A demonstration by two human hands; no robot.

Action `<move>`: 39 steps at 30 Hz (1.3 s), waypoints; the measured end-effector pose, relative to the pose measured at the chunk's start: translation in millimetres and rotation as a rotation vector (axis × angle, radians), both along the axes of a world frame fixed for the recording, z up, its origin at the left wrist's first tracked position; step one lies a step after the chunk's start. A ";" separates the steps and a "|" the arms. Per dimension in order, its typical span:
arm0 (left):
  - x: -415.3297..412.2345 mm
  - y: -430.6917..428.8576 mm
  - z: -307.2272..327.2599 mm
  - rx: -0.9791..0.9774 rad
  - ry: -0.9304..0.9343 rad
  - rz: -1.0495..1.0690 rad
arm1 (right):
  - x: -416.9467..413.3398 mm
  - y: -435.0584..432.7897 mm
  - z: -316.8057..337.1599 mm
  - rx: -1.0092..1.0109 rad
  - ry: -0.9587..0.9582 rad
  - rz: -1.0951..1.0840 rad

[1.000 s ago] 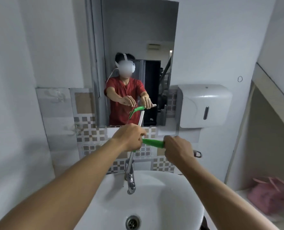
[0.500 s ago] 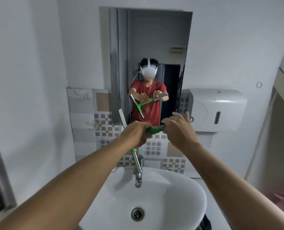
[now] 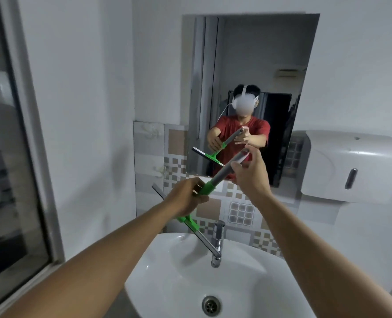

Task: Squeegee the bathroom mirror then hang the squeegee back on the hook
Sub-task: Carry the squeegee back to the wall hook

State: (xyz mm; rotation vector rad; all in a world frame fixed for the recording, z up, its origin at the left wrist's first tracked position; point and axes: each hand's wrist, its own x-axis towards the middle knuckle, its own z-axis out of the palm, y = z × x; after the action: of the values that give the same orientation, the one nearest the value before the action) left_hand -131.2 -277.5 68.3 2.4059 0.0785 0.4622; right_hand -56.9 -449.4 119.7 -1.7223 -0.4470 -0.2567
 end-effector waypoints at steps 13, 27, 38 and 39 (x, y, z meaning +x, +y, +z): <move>43.8 131.6 0.4 -0.327 -0.128 0.123 | 58.4 171.6 9.9 -0.223 -0.108 0.285; 95.6 232.1 2.5 -0.502 -0.317 0.189 | 117.7 294.6 14.3 -0.229 -0.083 0.361; 141.1 253.9 -17.1 -0.501 -0.435 0.225 | 147.5 329.6 -2.5 -0.302 -0.139 0.308; 143.4 255.1 -20.4 -0.491 -0.443 0.232 | 149.6 332.0 -5.5 -0.303 -0.130 0.308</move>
State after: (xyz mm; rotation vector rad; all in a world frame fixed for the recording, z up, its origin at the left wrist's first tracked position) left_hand 12.2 -22.4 47.8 1.7798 0.2448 0.9523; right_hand 92.8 -117.4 114.2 -1.9051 -0.8743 -0.0798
